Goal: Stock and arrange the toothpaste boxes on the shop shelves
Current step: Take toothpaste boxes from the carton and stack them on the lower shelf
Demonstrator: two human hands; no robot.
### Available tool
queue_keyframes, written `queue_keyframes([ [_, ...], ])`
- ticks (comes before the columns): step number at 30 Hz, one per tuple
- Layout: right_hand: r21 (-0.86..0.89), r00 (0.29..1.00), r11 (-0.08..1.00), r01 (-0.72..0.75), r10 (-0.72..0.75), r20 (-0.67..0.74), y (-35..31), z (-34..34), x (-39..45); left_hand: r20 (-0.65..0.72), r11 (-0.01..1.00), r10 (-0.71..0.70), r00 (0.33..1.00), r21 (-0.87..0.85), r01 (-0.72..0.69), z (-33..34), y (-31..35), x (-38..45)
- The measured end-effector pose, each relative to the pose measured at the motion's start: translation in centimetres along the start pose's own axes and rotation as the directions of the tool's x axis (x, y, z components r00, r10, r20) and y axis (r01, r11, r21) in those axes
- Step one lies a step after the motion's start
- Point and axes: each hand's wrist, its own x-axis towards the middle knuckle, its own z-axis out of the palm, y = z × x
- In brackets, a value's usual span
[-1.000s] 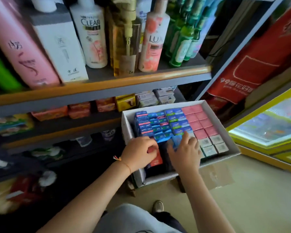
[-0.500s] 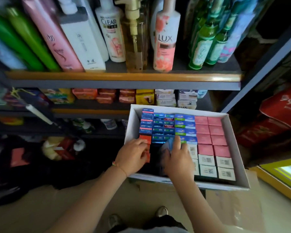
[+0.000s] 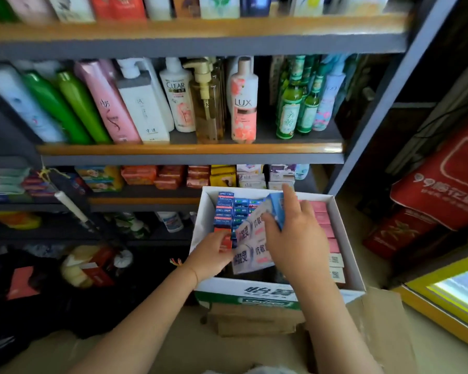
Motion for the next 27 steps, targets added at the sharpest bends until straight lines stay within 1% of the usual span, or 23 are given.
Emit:
queue_keyframes([
  [2, 0.075, 0.997, 0.997, 0.032, -0.027, -0.07, -0.7, -1.4, -0.4, -0.112, 0.975, -0.079, 0.991, -0.216, 0.053, -0.2, 1.0, -0.1],
  [3, 0.117, 0.994, 0.992, 0.049, -0.036, -0.106, -0.9, -2.1, -0.5, -0.153, 0.936, -0.153, 0.976, -0.34, 0.094, -0.5, 1.4, 0.1],
  [4, 0.162, 0.99, 0.985, 0.062, -0.04, -0.137, -1.1, -2.6, -0.6, -0.15, 0.876, -0.23, 0.962, -0.462, 0.138, -0.8, 1.8, 0.3],
  [5, 0.211, 0.987, 0.975, 0.068, -0.035, -0.154, -1.3, -2.9, -0.7, -0.132, 0.812, -0.277, 0.952, -0.562, 0.158, -1.1, 2.2, 0.3],
  [7, 0.33, 0.988, 0.942, 0.058, -0.007, -0.154, -1.7, -3.3, -1.0, -0.091, 0.688, -0.33, 0.94, -0.705, 0.173, -2.0, 3.2, -0.8],
  [9, 0.416, 0.992, 0.908, 0.045, 0.008, -0.125, -2.2, -3.0, -1.5, -0.068, 0.583, -0.32, 0.945, -0.8, 0.14, -2.9, 2.8, -1.8],
  [11, 0.468, 0.997, 0.883, 0.024, 0.013, -0.074, -3.0, -2.2, -2.1, -0.007, 0.485, -0.279, 0.96, -0.864, 0.134, -4.0, 1.3, -3.1],
  [12, 0.493, 0.999, 0.87, 0.005, 0.02, -0.045, -3.5, -1.5, -2.4, 0.002, 0.464, -0.259, 0.966, -0.877, 0.126, -4.7, 0.2, -4.0],
  [15, 0.581, 0.997, 0.811, -0.07, 0.047, 0.055, -5.8, 0.4, -3.3, 0.014, 0.398, -0.292, 0.956, -0.907, 0.135, -6.9, -3.3, -6.7],
  [19, 0.62, 0.98, 0.768, -0.161, 0.05, 0.192, -11.7, 4.1, -5.1, -0.05, 0.343, -0.334, 0.941, -0.937, 0.072, -11.7, -8.8, -12.0],
  [21, 0.618, 0.971, 0.768, -0.167, 0.02, 0.238, -15.7, 6.8, -6.6, -0.135, 0.356, -0.38, 0.915, -0.934, 0.01, -14.9, -12.2, -15.2],
  [24, 0.635, 0.953, 0.755, -0.164, -0.045, 0.3, -22.6, 11.6, -9.4, -0.283, 0.42, -0.47, 0.836, -0.905, -0.07, -20.3, -17.7, -20.7],
  [27, 0.661, 0.934, 0.737, -0.143, -0.12, 0.335, -29.7, 16.3, -12.3, -0.396, 0.454, -0.508, 0.765, -0.878, -0.153, -25.6, -23.2, -26.2],
])
